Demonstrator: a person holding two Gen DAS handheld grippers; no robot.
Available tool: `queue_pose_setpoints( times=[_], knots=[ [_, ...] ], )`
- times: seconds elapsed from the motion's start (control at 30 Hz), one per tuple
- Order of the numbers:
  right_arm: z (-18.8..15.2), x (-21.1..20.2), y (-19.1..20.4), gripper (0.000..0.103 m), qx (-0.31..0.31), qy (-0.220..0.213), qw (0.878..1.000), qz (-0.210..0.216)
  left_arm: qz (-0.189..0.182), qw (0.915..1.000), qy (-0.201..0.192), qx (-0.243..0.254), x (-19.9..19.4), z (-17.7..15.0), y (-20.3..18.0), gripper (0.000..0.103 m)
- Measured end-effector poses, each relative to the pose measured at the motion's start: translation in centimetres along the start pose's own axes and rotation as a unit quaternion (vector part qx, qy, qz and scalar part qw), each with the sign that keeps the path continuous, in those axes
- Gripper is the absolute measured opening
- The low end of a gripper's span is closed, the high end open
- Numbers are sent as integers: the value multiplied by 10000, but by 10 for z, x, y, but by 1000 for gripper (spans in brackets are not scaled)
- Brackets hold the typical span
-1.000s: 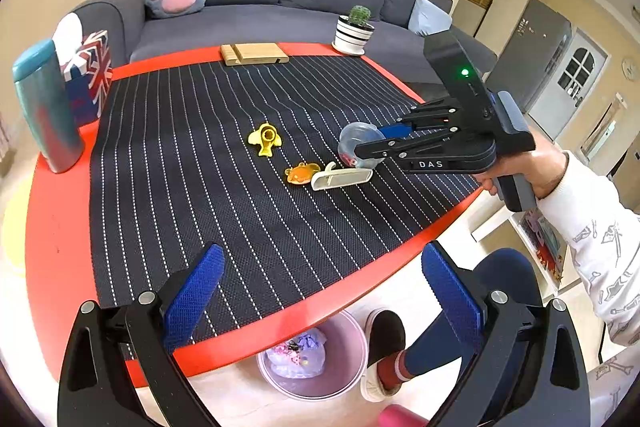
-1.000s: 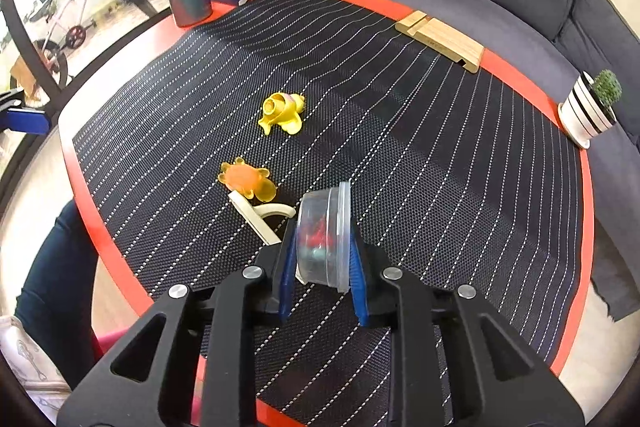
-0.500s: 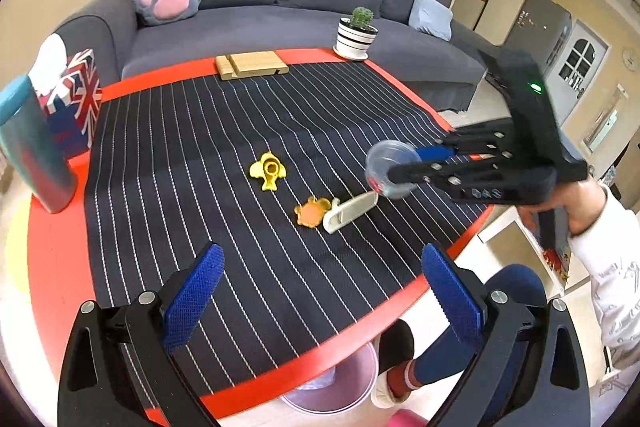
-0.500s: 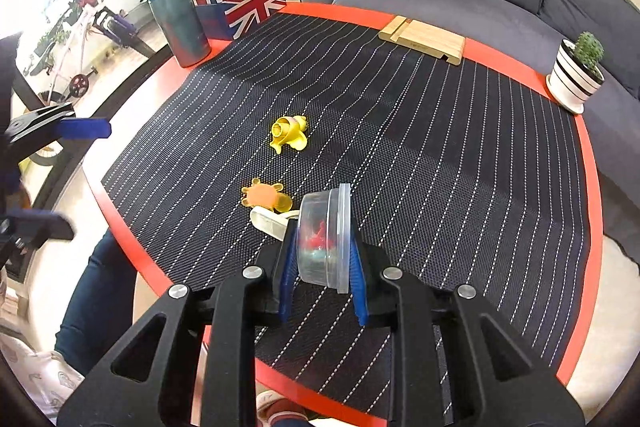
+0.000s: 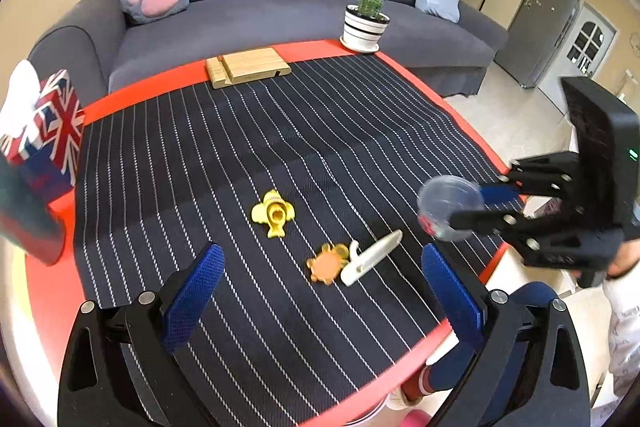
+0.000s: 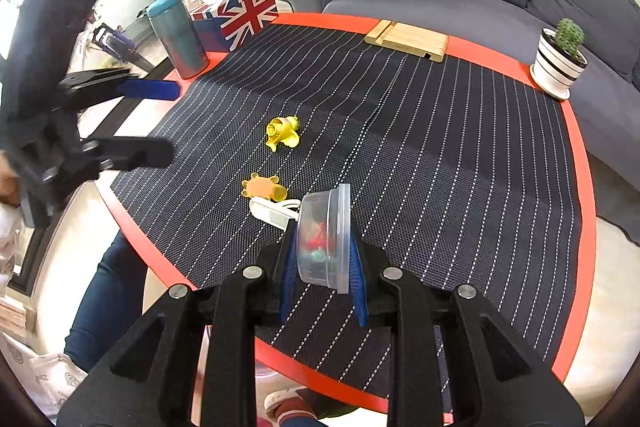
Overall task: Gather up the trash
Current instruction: 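Hold the container in the right tool while the left tool grasps the yellow toy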
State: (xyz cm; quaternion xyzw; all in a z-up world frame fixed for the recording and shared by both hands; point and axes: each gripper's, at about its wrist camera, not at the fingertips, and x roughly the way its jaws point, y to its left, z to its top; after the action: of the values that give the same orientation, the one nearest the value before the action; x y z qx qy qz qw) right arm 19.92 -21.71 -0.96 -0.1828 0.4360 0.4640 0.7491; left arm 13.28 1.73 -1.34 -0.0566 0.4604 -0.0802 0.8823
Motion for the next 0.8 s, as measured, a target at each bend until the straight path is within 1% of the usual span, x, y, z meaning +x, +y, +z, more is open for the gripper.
queue_pose_setpoints(
  times=[0.1, 0.23, 0.4, 0.63, 0.7, 0.73, 0.8],
  knots=[
    [-2, -2, -1, 23, 17, 5, 10000, -8, 74, 9999, 83, 28, 11, 8, 2, 95],
    [-4, -4, -5, 23, 69, 12, 10000, -21, 110, 9995, 293, -77, 32, 17, 10, 95],
    [-6, -5, -7, 23, 95, 4, 10000, -29, 312, 9982, 504, -79, 53, 25, 18, 95],
    [-8, -1, -8, 23, 111, 63, 9999, -8, 385, 9972, 612, -167, 76, 28, 25, 94],
    [-9, -1, -9, 23, 122, 66, 9999, 1, 366, 9971, 653, -166, 82, 28, 26, 86],
    [-9, -1, -9, 23, 124, 69, 9999, -1, 381, 9969, 671, -156, 84, 28, 26, 80],
    [-9, 0, -9, 23, 125, 76, 9999, -3, 409, 9966, 691, -159, 88, 26, 26, 75]
  ],
)
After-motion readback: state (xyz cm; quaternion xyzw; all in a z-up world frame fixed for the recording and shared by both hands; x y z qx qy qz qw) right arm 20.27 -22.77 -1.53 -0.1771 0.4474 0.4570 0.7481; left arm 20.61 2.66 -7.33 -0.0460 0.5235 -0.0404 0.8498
